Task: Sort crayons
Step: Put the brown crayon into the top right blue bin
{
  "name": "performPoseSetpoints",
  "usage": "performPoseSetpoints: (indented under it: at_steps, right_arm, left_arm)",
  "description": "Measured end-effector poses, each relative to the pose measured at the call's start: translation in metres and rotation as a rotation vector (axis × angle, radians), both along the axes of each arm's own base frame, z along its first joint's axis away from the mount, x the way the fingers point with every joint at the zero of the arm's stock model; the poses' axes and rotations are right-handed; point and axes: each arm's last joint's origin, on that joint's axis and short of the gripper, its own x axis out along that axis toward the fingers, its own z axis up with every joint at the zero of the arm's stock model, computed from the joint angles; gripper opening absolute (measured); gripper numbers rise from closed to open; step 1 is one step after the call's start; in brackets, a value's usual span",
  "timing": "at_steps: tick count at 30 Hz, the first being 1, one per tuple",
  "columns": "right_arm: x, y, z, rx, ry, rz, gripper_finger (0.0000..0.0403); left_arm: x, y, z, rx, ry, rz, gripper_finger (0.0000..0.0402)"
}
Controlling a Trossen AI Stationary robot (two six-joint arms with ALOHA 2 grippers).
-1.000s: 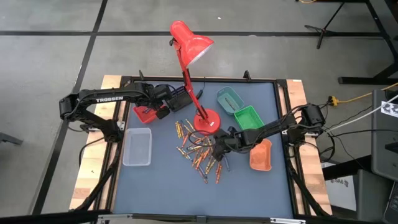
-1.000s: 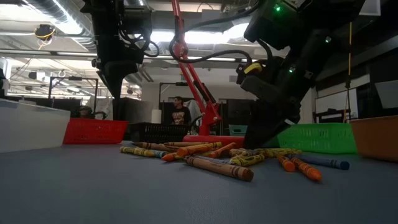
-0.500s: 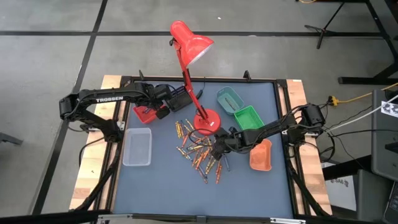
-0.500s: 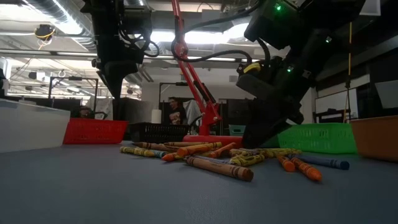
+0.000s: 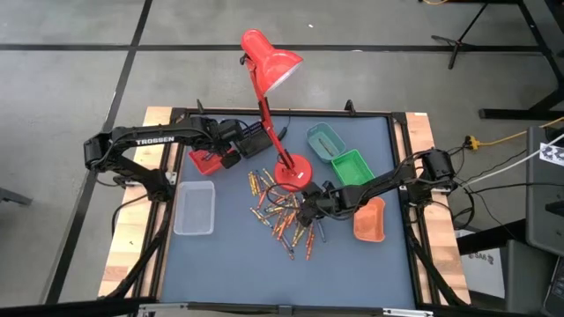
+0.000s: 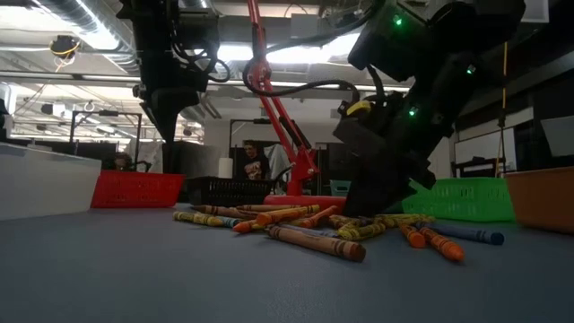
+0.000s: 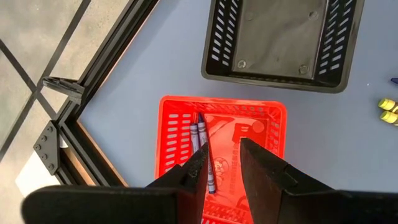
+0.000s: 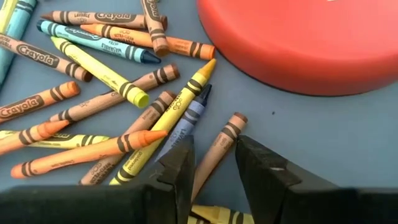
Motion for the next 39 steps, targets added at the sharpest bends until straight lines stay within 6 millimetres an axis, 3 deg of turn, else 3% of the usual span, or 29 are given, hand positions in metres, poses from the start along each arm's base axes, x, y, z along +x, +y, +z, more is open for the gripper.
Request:
performPoseSetpoints:
  at_steps: [5,16,25,30,39]
  right_arm:
    - [0.000,0.000,-0.001,-0.002,0.002,-0.003,0.0109]
    - [0.000,-0.001,-0.001,-0.017,-0.008,-0.014,0.0021]
    - [0.001,-0.001,0.002,-0.013,-0.026,-0.011,0.0024]
    - [-0.002,-0.002,0.016,-0.024,-0.038,0.048,0.0019]
    - [-0.010,-0.010,0.063,-0.092,-0.134,0.129,0.0020]
  left_arm:
    - [0.000,0.000,0.000,0.001,-0.001,0.000,0.0077]
    - [0.000,0.000,0.000,0.001,-0.002,0.000,0.0077]
    - [0.000,0.000,0.000,0.001,-0.002,0.000,0.0077]
    - [0.000,0.000,0.000,0.001,-0.002,0.000,0.0077]
    - [0.000,0.000,0.000,0.001,-0.003,0.000,0.0077]
